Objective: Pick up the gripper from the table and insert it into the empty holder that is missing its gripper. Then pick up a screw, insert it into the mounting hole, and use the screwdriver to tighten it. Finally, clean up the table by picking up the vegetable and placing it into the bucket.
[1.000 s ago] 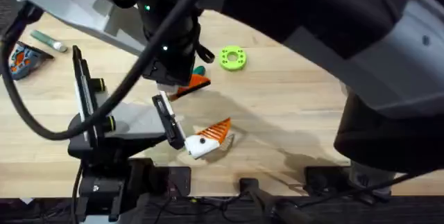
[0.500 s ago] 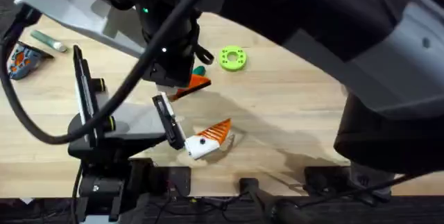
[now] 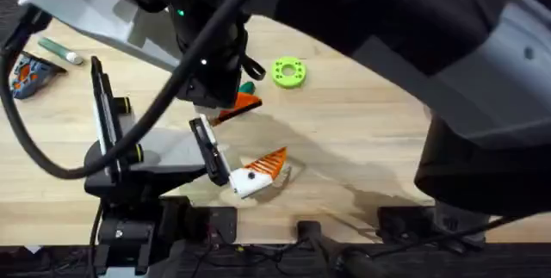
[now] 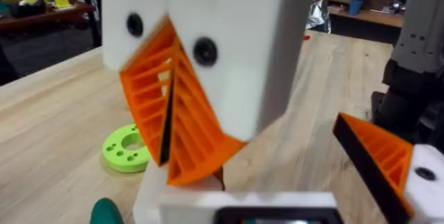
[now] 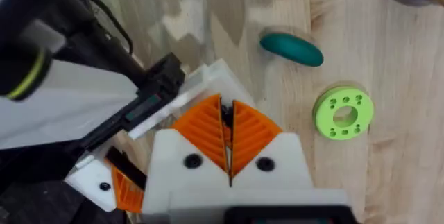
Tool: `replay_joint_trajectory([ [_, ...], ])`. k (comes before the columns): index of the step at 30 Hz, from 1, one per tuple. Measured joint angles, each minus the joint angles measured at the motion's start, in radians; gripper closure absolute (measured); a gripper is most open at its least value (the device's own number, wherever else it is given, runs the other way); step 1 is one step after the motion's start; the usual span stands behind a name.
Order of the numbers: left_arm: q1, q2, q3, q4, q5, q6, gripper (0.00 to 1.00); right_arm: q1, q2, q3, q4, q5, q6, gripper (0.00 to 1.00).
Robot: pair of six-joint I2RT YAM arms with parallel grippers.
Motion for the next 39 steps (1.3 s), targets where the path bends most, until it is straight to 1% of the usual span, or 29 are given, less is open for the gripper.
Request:
replay_joint_trajectory([
  [14, 0.0, 0.0, 0.0, 0.0, 0.0, 0.0, 0.015, 0.0, 0.0, 0.0, -0.002, 0.0, 0.0, 0.983],
  [19, 0.0, 0.0, 0.0, 0.0, 0.0, 0.0, 0.015, 0.001, 0.0, 0.0, -0.004, 0.0, 0.001, 0.932],
  [21, 0.0, 0.0, 0.0, 0.0, 0.001, 0.0, 0.015, 0.002, 0.0, 0.0, -0.005, 0.0, 0.001, 0.892],
  [26, 0.0, 0.0, 0.0, 0.0, 0.003, 0.0, 0.015, 0.002, 0.0, 0.0, -0.005, 0.007, 0.001, 0.83],
  [32, 0.0, 0.0, 0.0, 0.0, 0.004, 0.0, 0.016, 0.002, 0.0, 0.0, -0.003, 0.012, 0.001, 0.784],
  [39, 0.0, 0.0, 0.0, 0.0, 0.004, 0.0, 0.015, 0.002, 0.0, 0.0, -0.003, 0.015, 0.001, 0.774],
])
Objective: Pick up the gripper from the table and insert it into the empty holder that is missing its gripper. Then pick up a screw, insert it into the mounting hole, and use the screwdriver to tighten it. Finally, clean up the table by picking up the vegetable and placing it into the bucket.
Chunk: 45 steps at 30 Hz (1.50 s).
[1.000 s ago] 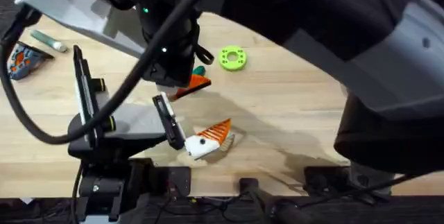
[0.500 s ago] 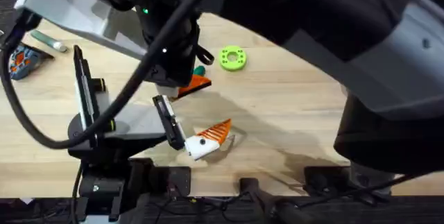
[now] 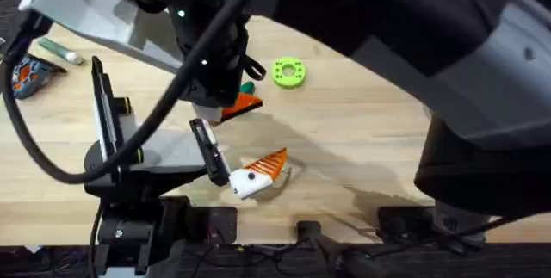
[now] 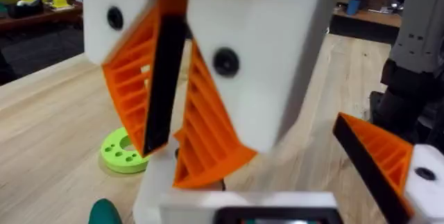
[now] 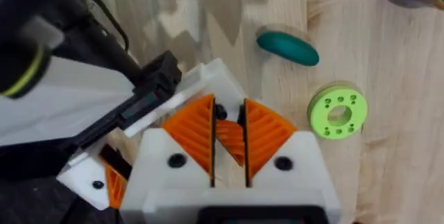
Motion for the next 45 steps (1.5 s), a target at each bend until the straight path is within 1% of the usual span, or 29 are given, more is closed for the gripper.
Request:
replay_joint_trajectory([
  [12, 0.0, 0.0, 0.0, -0.001, 0.014, 0.0, 0.016, 0.0, -0.001, 0.0, -0.012, 0.008, 0.003, 0.698],
  [30, -0.004, 0.0, 0.0, -0.001, 0.014, 0.019, 0.015, 0.003, -0.019, 0.0, -0.056, -0.039, 0.003, 0.667],
  [32, -0.004, 0.0, 0.0, -0.001, 0.014, 0.019, 0.016, 0.003, -0.019, 0.0, -0.056, -0.039, 0.003, 0.615],
  [33, -0.004, 0.0, 0.0, -0.001, 0.014, 0.019, 0.015, 0.003, -0.019, 0.0, -0.056, -0.04, 0.004, 0.563],
  [36, -0.004, 0.0, 0.0, -0.001, 0.014, 0.019, 0.015, 0.002, -0.02, 0.0, -0.06, -0.037, 0.005, 0.298],
  [37, -0.004, 0.0, 0.0, -0.001, 0.014, 0.019, 0.015, 0.0, -0.021, 0.0, -0.062, -0.033, 0.004, 0.167],
  [38, -0.004, 0.0, 0.0, -0.001, 0.014, 0.019, 0.015, -0.004, -0.025, 0.001, -0.066, -0.029, 0.0, 0.058],
  [39, -0.004, 0.0, 0.0, -0.001, 0.014, 0.019, 0.015, -0.009, -0.029, 0.002, -0.068, -0.03, 0.0, 0.02],
  [40, -0.004, 0.0, 0.0, -0.001, 0.014, 0.019, 0.015, -0.013, -0.03, 0.01, -0.071, -0.031, 0.001, 0.012],
  [45, -0.004, 0.0, 0.0, -0.001, 0.014, 0.019, 0.016, -0.022, -0.03, 0.07, -0.096, -0.037, 0.003, 0.009],
])
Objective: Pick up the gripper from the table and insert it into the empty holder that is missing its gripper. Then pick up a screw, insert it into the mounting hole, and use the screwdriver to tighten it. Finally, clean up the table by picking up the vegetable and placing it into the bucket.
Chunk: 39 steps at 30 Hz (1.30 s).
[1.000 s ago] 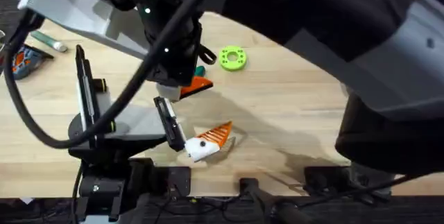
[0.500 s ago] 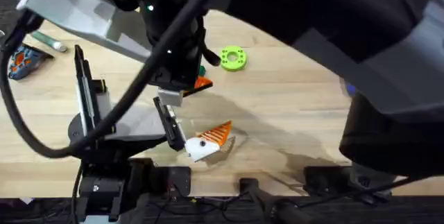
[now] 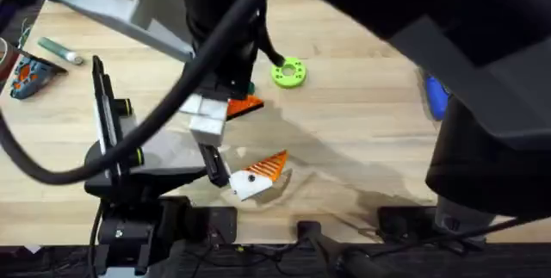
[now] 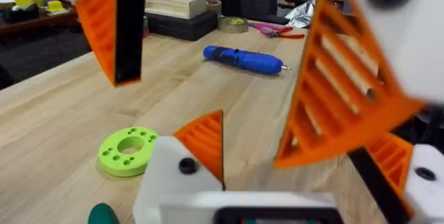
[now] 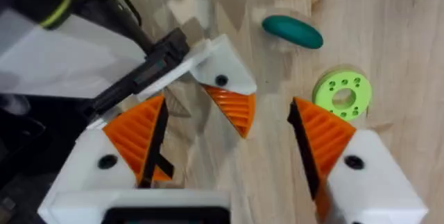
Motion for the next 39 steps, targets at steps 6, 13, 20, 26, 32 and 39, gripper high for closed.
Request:
replay_joint_trajectory([
  [6, 0.0, 0.0, 0.0, 0.0, 0.0, 0.0, 0.015, -0.022, -0.024, 0.039, -0.005, -0.003, 0.0, 0.007],
  [13, 0.0, 0.0, 0.0, 0.0, 0.0, 0.0, 0.015, -0.063, -0.083, 0.045, -0.005, -0.008, 0.008, 0.007],
  [20, 0.0, 0.0, 0.0, 0.0, 0.0, 0.0, 0.015, -0.108, -0.091, 0.05, -0.011, -0.009, 0.05, 0.007],
  [26, 0.0, 0.0, 0.0, 0.0, 0.0, 0.0, 0.015, -0.129, -0.092, 0.05, -0.011, 0.018, 0.136, 0.007],
  [32, 0.0, 0.0, 0.0, 0.0, 0.0, 0.0, 0.015, -0.133, -0.15, -0.064, -0.011, 0.047, 0.192, 0.007],
  [39, 0.0, 0.0, 0.0, 0.0, 0.0, 0.0, 0.016, -0.152, -0.297, -0.313, 0.07, 0.055, 0.266, 0.009],
])
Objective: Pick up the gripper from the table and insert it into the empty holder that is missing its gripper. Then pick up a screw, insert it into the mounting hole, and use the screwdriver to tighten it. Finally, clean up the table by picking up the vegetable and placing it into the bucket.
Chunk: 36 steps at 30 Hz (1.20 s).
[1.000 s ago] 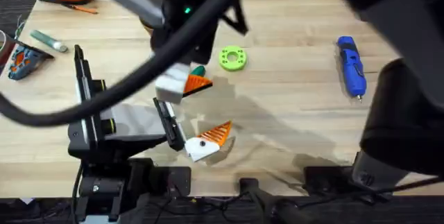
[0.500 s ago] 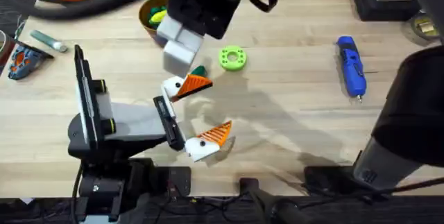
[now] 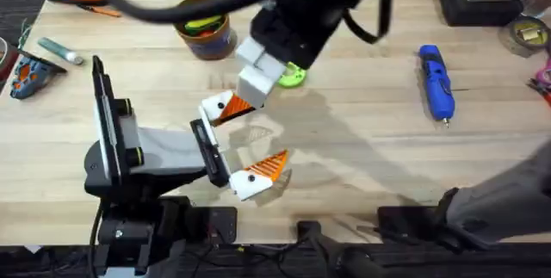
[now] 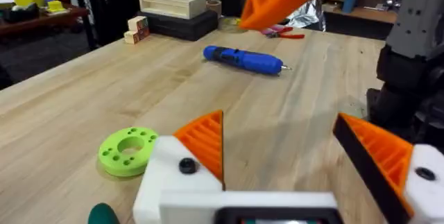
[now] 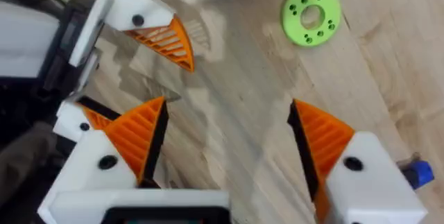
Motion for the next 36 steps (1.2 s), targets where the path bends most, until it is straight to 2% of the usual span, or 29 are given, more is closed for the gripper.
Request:
replay_joint_trajectory([
  [10, 0.0, 0.0, 0.0, 0.0, 0.0, 0.0, 0.015, -0.091, -0.311, -0.397, 0.204, 0.019, 0.106, 0.008],
  [15, 0.0, 0.0, 0.0, 0.0, 0.0, 0.0, 0.015, -0.11, -0.483, -0.584, 0.382, 0.03, 0.124, 0.008],
  [19, 0.0, 0.0, 0.0, 0.0, 0.0, 0.0, 0.015, -0.112, -0.595, -0.703, 0.439, 0.057, 0.158, 0.007],
  [26, 0.0, 0.0, 0.0, 0.0, 0.0, 0.0, 0.016, -0.129, -0.702, -0.773, 0.458, 0.068, 0.208, 0.007],
  [36, 0.0, 0.0, 0.0, 0.0, 0.0, 0.0, 0.015, -0.245, -0.741, -0.838, 0.472, 0.094, 0.266, 0.008],
])
